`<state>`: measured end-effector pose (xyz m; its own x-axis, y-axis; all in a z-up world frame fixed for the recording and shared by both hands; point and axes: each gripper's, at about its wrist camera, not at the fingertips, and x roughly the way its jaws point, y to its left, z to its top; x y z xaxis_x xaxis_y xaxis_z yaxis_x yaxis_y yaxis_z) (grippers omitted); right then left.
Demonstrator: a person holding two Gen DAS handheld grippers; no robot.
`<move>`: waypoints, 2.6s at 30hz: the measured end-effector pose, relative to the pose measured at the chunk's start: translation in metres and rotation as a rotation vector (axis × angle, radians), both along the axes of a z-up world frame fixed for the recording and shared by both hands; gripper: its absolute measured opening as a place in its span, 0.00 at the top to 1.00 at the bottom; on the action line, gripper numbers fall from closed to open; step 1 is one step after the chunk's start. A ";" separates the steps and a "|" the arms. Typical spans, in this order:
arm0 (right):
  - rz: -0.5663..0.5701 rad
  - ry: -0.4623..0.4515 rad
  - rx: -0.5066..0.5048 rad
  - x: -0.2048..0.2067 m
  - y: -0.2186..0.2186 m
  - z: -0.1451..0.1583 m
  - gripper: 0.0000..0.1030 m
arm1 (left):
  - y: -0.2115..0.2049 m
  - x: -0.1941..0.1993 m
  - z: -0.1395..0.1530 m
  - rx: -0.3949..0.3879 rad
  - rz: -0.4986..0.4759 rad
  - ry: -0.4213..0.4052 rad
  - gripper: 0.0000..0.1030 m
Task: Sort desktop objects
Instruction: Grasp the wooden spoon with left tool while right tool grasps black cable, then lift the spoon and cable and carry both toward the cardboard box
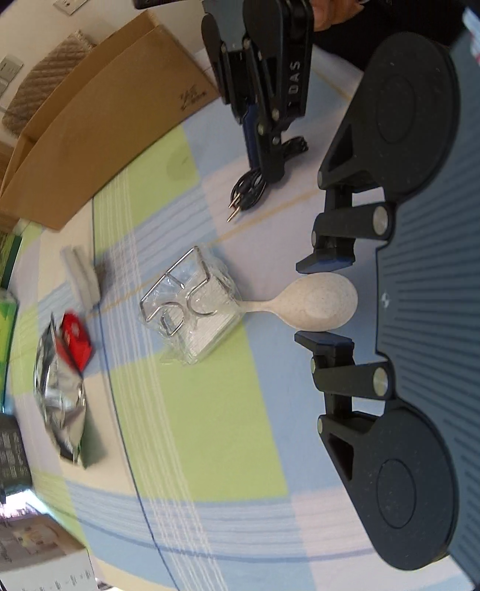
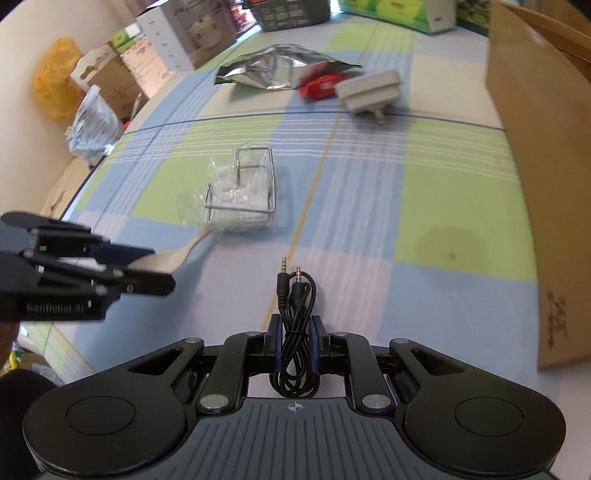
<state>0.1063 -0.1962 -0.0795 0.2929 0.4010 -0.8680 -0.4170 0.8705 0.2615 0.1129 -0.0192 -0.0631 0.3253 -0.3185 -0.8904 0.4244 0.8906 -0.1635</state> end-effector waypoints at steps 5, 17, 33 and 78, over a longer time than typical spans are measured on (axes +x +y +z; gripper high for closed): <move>-0.028 -0.023 -0.019 -0.008 -0.015 -0.001 0.89 | -0.025 -0.016 -0.011 0.047 -0.029 -0.056 0.73; -0.021 -0.055 -0.002 -0.013 -0.022 -0.004 0.89 | -0.035 -0.026 -0.019 0.116 -0.079 -0.148 0.72; 0.063 -0.077 0.003 -0.011 -0.004 -0.007 0.89 | -0.027 -0.019 -0.017 0.097 -0.115 -0.103 0.73; -0.110 -0.190 0.022 -0.045 -0.051 0.070 0.89 | -0.054 -0.059 0.055 -0.037 0.063 -0.168 0.73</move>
